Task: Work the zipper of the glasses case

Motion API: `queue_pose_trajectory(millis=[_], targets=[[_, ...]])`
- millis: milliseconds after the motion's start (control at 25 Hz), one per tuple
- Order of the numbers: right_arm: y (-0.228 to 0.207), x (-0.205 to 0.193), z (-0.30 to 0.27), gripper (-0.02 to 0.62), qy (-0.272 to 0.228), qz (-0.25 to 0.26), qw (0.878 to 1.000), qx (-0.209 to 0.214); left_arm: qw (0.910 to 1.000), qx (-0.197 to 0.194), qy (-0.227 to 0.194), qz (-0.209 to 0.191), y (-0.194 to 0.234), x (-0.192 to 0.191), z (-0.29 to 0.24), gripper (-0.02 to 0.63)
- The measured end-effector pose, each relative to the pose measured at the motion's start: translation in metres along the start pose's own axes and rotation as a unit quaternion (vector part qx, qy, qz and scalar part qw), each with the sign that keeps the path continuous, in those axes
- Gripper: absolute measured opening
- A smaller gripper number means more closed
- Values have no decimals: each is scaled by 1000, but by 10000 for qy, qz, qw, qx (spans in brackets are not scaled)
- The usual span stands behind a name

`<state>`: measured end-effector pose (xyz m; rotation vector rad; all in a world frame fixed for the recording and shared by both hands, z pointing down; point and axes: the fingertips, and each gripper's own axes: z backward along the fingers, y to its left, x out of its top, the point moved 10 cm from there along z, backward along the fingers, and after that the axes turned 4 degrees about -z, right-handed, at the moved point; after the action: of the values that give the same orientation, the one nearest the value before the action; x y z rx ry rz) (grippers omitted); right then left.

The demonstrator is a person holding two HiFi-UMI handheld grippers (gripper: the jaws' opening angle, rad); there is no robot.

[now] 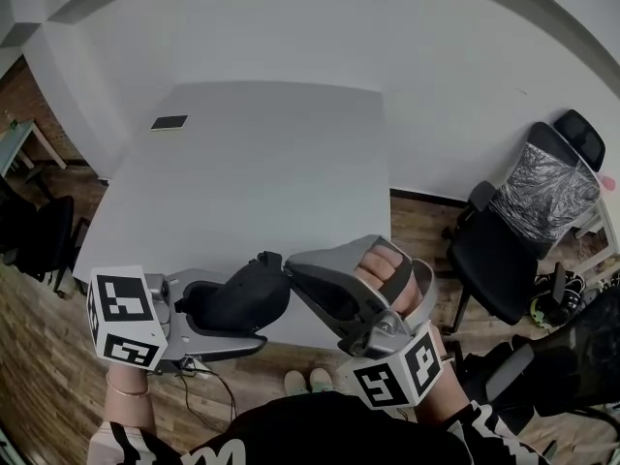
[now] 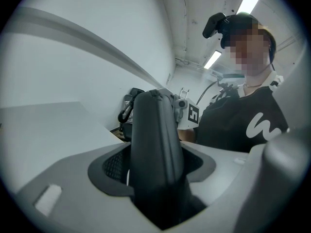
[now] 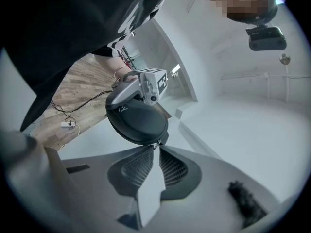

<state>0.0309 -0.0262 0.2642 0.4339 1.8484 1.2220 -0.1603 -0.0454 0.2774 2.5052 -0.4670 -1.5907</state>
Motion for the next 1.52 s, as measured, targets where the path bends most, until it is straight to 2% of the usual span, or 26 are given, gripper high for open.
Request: queue_pose_trajectory(millis=[280,480,680,920,1040,1240,1520], targets=[[6,4,1,32,-213,485,9986,-60,9991,-293,276,-96,-1,1,4,279],[7,5,-3,31,-338,570,9977,-162,9984,-493,253,-54,4,2,10,279],[7,4,0,9,-237,510,9984,-102,9993,-290,213,-139,0,-2,6,279],[0,-2,3,6,98,591,9982,75,9979,386,97,-504,-3,-2,1,279],[-3,-3,4,6,221,506,9983,168,9966,606,77,-555,-5,-2,-3,279],[0,-2,6,6,128,532,9985,-33,9965,541,224,-597,-8,0,-4,281],[6,0,3,8,-59,488,9981,-366,9926,412,777,-843,-6,10,2,281]])
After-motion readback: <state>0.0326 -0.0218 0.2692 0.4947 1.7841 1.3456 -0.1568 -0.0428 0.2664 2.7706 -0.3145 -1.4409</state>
